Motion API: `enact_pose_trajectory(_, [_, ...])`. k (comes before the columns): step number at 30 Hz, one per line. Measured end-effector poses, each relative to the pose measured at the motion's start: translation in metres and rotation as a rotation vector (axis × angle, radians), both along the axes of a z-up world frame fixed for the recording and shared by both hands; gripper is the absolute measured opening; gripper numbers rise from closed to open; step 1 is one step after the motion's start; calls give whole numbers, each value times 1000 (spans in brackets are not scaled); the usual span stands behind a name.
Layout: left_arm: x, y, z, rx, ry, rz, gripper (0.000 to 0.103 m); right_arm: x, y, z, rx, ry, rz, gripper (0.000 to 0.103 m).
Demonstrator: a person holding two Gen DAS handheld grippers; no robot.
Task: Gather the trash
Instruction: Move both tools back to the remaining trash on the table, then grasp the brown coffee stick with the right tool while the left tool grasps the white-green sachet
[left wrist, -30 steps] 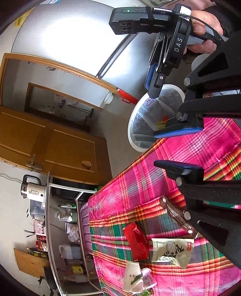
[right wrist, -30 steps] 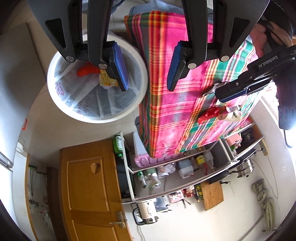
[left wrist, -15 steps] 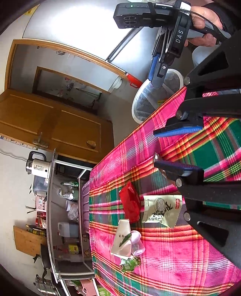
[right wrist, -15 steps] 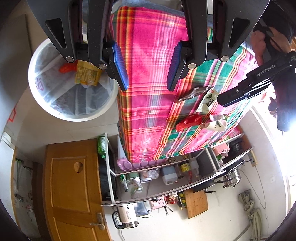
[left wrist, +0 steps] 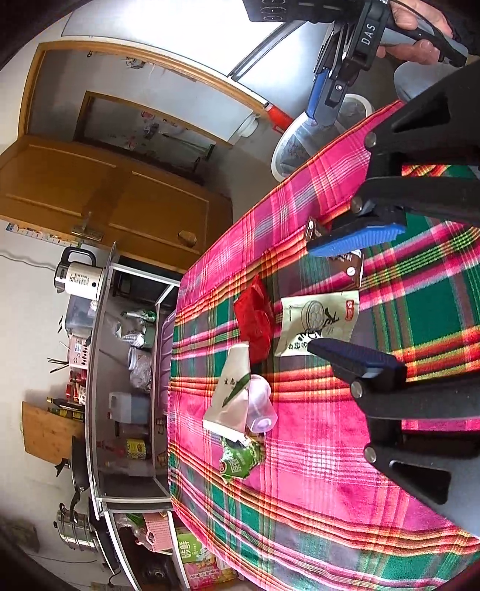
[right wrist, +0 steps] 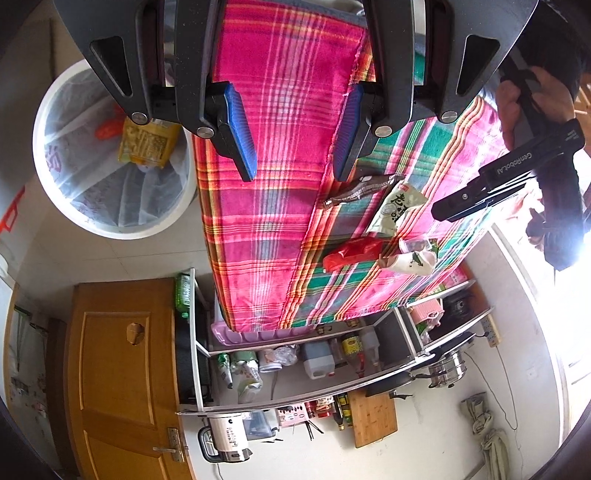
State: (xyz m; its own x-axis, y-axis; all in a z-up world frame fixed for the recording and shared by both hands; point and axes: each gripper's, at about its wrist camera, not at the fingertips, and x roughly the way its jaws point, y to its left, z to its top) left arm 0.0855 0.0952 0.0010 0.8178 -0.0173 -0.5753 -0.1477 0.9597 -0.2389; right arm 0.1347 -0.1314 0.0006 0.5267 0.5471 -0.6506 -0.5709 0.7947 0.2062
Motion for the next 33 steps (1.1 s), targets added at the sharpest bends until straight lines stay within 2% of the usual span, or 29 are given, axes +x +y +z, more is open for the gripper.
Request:
enact_pose_trajectory(11, [27, 15, -27, 9, 108, 60, 50, 5, 14, -6, -17, 13, 15, 44])
enact_pose_trajectory(19, [43, 8, -39, 46, 191, 50, 49, 11, 23, -12, -26, 28, 25, 44])
enact_pose_trajectory(20, [43, 6, -39, 57, 195, 52, 47, 11, 25, -12, -27, 30, 26, 44])
enact_pose_trajectory(21, [44, 5, -39, 67, 198, 53, 35, 12, 27, -13, -28, 33, 28, 44])
enact_pose_trajectory(22, [43, 3, -39, 70, 200, 48, 29, 13, 29, -14, -28, 36, 31, 44])
enact_pose_trajectory(28, [39, 7, -37, 43, 172, 30, 21, 14, 45, -17, -35, 51, 52, 44])
enact_pose_trajectory(33, [25, 18, -32, 14, 134, 44, 18, 17, 66, -27, -43, 90, 85, 44])
